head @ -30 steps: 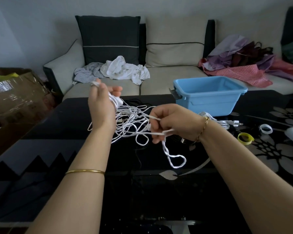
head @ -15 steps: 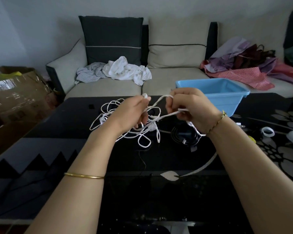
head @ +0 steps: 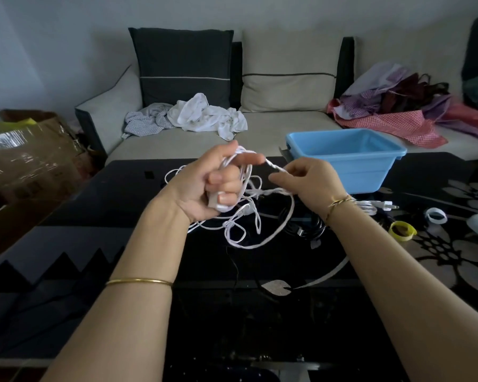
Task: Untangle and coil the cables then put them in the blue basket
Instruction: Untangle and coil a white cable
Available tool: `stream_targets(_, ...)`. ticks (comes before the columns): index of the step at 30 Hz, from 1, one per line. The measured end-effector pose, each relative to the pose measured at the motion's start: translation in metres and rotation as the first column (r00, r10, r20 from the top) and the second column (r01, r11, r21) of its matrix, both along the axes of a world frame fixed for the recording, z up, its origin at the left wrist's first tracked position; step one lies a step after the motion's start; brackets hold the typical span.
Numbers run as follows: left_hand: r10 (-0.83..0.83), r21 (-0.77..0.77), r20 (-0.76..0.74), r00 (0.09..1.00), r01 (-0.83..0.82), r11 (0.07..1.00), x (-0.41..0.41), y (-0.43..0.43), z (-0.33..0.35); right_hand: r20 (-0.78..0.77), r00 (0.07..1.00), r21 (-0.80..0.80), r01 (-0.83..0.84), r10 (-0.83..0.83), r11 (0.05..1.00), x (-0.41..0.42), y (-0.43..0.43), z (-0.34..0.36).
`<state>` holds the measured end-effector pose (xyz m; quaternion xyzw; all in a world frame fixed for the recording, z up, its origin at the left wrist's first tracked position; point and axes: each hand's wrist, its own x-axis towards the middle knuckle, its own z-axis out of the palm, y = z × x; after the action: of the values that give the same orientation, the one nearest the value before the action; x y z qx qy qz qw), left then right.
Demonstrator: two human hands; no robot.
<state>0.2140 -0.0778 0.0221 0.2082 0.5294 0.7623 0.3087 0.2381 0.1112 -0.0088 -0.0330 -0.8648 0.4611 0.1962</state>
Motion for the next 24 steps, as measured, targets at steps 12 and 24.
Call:
stream_targets(12,-0.161,0.003,0.250,0.955,0.166,0.986,-0.003,0.001,-0.015,0.142,0.959,-0.842,-0.014,0.245,0.540,-0.007,0.005,-0.011)
stream_targets(24,-0.158,0.748,0.464,0.872,-0.290,0.596,-0.019,-0.004,-0.018,0.179,0.771,-0.805,-0.243,0.611,0.541,-0.005,-0.002,-0.014)
